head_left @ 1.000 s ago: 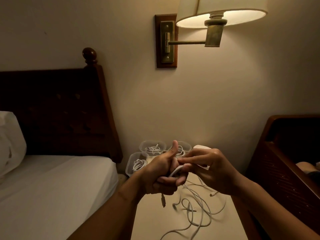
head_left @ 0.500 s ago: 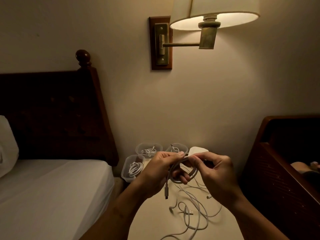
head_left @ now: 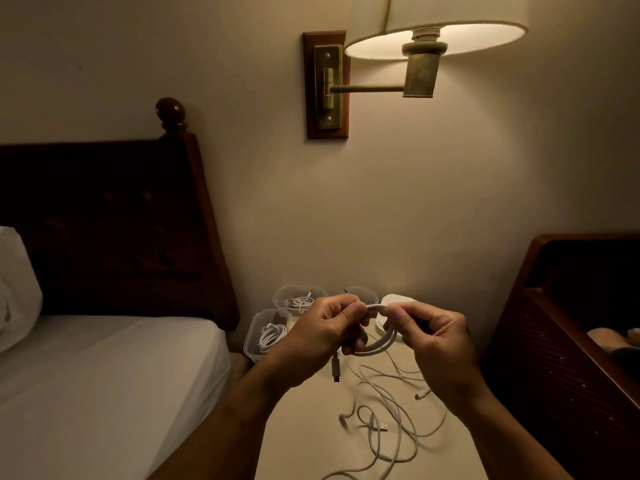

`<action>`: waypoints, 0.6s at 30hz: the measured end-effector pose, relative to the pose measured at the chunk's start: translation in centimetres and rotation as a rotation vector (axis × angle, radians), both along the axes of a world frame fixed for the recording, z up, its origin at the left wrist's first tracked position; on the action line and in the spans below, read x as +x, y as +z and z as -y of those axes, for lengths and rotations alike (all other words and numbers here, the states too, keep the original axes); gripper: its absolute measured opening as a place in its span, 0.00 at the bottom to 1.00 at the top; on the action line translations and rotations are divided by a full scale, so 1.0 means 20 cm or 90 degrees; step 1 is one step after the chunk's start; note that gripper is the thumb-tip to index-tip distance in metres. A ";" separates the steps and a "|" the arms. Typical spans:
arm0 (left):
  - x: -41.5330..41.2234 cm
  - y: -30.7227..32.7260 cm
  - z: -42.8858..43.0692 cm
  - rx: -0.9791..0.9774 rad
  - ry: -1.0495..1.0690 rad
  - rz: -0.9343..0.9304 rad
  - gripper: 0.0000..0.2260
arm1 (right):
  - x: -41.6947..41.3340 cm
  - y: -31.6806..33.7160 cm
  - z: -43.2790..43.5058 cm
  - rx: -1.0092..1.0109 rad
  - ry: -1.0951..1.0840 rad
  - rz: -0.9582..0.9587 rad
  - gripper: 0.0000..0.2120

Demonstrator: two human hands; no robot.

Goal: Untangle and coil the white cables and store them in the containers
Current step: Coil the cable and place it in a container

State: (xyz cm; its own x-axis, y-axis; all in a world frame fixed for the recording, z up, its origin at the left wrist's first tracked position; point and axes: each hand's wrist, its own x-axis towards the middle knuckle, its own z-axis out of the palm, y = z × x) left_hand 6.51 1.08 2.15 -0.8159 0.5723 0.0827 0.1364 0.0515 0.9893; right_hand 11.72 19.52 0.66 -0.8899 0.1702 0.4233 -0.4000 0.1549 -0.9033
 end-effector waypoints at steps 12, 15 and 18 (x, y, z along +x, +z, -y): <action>0.02 0.05 0.00 0.046 -0.072 0.041 0.11 | -0.10 0.05 -0.06 0.134 -0.042 -0.106 0.17; 0.02 0.06 0.00 0.055 -0.069 0.043 0.11 | -0.08 0.08 0.00 -0.103 0.008 0.013 0.11; 0.01 0.06 0.01 0.039 -0.055 0.047 0.10 | -0.06 0.10 0.01 -0.242 0.093 0.119 0.12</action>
State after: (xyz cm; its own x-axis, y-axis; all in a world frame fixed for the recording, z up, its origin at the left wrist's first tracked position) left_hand 6.67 0.82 3.29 -0.7686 0.6368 0.0617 0.0645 -0.0189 0.9977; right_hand 10.43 19.25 2.64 -0.9715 0.1487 0.1846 -0.2173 -0.2478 -0.9441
